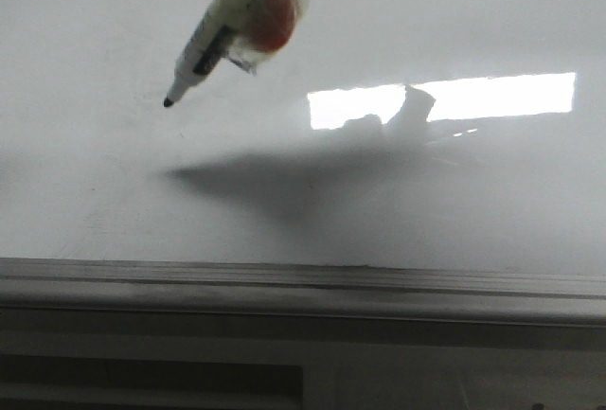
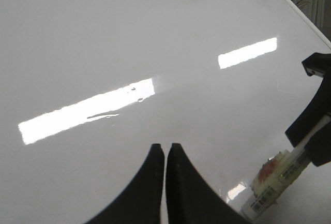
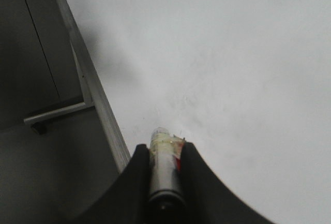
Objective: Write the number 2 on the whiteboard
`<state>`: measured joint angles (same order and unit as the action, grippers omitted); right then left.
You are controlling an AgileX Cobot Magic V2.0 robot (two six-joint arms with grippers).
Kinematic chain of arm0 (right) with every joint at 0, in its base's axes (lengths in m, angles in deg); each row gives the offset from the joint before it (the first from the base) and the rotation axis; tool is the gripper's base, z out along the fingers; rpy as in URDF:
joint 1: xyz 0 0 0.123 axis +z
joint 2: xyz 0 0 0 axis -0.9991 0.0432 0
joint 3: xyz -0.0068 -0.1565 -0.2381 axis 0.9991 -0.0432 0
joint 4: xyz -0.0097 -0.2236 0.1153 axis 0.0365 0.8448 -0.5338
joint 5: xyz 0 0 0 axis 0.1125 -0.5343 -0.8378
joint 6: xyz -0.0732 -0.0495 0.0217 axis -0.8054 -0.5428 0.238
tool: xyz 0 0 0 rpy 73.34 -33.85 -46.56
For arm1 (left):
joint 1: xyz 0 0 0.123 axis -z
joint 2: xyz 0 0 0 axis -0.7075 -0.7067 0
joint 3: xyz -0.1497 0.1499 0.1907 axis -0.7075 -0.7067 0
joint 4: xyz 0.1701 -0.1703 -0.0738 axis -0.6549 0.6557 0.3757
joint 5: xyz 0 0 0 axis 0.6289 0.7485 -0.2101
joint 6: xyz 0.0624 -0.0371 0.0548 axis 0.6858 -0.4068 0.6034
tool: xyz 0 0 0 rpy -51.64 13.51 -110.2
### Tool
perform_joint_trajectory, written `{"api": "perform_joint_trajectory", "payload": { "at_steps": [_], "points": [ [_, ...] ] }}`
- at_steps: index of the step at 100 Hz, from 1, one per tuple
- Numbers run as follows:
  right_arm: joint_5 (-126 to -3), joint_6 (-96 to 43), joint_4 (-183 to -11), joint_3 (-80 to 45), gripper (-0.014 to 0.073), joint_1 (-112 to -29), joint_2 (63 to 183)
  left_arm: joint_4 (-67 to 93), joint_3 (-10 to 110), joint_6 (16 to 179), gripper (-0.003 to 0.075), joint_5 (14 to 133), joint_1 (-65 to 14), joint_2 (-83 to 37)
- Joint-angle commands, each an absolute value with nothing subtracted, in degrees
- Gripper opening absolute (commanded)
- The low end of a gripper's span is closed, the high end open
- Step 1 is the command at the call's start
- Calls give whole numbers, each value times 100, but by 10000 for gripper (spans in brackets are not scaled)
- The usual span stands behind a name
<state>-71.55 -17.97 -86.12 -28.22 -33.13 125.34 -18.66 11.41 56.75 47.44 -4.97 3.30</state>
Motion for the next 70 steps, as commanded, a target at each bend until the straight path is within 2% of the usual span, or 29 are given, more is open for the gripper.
{"api": "perform_joint_trajectory", "payload": {
  "at_steps": [1, 34, 70],
  "points": [
    [-6726, -1843, -8669, -2603, -71, -3345, 12298, -1802, 1300, 5629, -19, 4236, -514, 319],
    [-6263, -1843, -8573, -2603, -70, -3367, 12313, -1802, 1300, 5629, -20, 4236, -514, 319],
    [-6227, -1593, -8573, -2603, -70, -4095, 12372, -1802, 1300, 5629, -20, 4236, -514, 319]
  ]
}}
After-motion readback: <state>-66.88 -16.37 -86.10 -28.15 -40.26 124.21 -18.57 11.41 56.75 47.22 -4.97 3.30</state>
